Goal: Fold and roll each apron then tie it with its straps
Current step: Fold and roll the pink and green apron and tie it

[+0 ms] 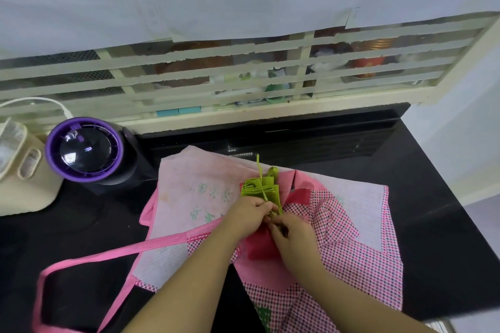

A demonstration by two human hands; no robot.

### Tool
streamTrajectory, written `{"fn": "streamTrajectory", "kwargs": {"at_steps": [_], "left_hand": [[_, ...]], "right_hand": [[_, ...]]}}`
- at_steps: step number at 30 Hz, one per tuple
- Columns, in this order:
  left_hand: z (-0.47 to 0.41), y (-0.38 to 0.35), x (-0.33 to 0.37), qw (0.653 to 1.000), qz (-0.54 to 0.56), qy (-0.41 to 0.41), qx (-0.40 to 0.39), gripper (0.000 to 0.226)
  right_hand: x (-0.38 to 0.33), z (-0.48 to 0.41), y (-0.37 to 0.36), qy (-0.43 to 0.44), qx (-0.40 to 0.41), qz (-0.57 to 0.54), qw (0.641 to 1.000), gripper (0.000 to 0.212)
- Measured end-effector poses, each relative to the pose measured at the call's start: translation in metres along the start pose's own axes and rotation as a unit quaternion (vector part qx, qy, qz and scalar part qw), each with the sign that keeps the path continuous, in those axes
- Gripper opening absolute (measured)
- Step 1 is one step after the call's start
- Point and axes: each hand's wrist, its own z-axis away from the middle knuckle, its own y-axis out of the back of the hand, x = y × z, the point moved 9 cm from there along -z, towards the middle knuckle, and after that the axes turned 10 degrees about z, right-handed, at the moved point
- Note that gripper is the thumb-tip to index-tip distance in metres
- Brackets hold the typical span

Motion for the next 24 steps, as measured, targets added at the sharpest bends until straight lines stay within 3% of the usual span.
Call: {"fn": "streamTrajectory", "kwargs": {"at_steps": [5, 10, 13, 15, 18, 21, 24], "left_hand": [[0.006, -0.001, -0.003, 0.998, 0.064, 0.015, -0.011, 0.023], [0.01, 0.001, -0.005, 0.999, 0.043, -0.001, 0.004, 0.025], [0.008, 0.0, -0.01, 0.997, 0.072, 0.007, 0.011, 0.035], [0.011, -0.005, -0.01, 0.996, 0.09, 0.002, -0.006, 0.042], [0.018, -0.016, -0.014, 0.997, 0.042, -0.014, -0.057, 0.077], [0.029, -0.027, -0.015, 0.995, 0.012, -0.017, -0.099, 0.083], [0.032, -0.024, -0.009, 0.996, 0.007, -0.052, -0.076, 0.077]], "right_hand": [[0.007, -0.002, -0.003, 0.033, -0.095, 0.024, 0.995, 0.024], [0.014, -0.02, 0.02, -0.026, -0.055, 0.013, 0.998, 0.028], [0.015, -0.023, 0.0, -0.103, -0.116, -0.044, 0.987, 0.033], [0.021, -0.025, -0.005, -0.137, -0.116, -0.063, 0.982, 0.029], [0.029, -0.026, -0.006, -0.169, -0.092, -0.12, 0.974, 0.016], [0.033, -0.025, -0.01, -0.202, -0.079, -0.202, 0.955, 0.007], [0.036, -0.022, -0.011, -0.237, -0.072, -0.266, 0.932, 0.007]]}}
